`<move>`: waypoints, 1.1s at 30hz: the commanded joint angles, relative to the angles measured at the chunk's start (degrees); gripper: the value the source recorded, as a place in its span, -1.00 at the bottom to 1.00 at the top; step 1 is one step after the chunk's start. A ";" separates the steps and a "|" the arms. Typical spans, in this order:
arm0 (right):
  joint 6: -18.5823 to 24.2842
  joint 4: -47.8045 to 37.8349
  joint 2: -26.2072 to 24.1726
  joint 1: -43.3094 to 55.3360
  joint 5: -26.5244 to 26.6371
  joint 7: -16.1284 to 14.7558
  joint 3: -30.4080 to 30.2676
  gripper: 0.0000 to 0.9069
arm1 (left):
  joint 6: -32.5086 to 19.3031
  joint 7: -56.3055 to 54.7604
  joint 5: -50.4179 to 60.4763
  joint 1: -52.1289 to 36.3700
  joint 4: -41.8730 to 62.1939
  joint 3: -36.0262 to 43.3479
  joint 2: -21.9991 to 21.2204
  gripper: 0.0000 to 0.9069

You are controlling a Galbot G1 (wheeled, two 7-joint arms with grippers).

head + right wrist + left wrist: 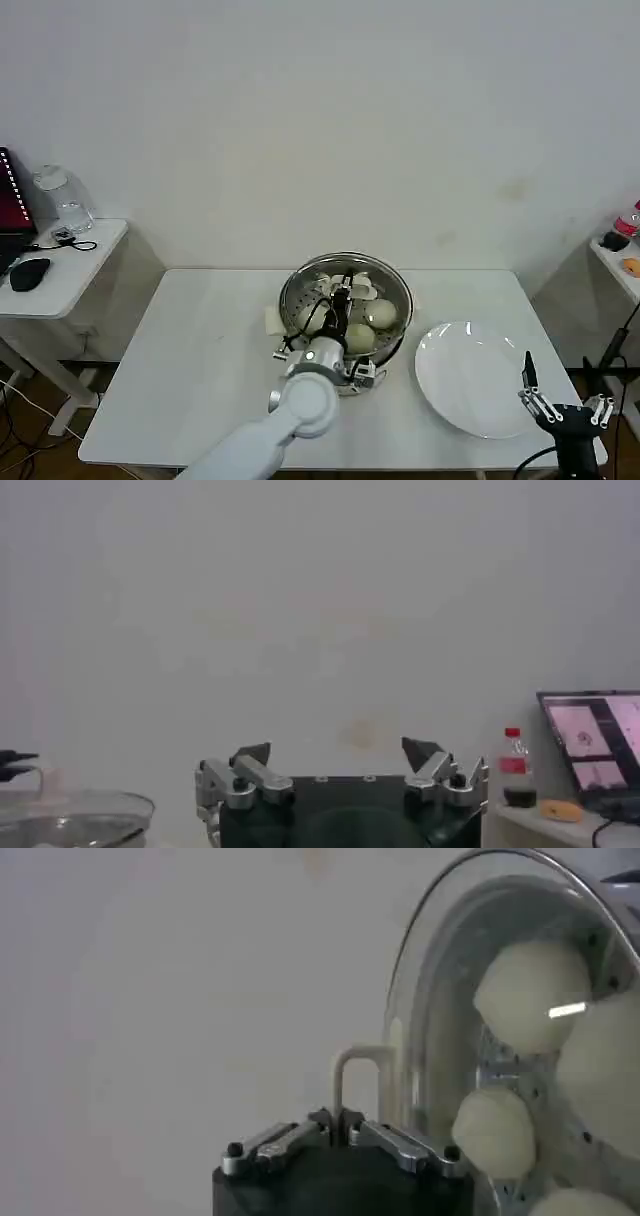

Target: Take steamed baozi put them in steamer then cover it.

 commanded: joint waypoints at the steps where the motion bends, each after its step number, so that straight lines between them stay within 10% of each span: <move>1: 0.13 0.25 0.05 -0.19 0.06 -0.07 -0.02 1.00 | 0.02 -0.52 0.00 0.13 0.68 -0.21 0.13 -1.00; 33: 1.13 0.58 0.68 -1.33 -0.24 -0.36 -0.04 1.00 | 0.00 -1.47 -2.57 0.01 2.18 -0.26 -1.00 -1.00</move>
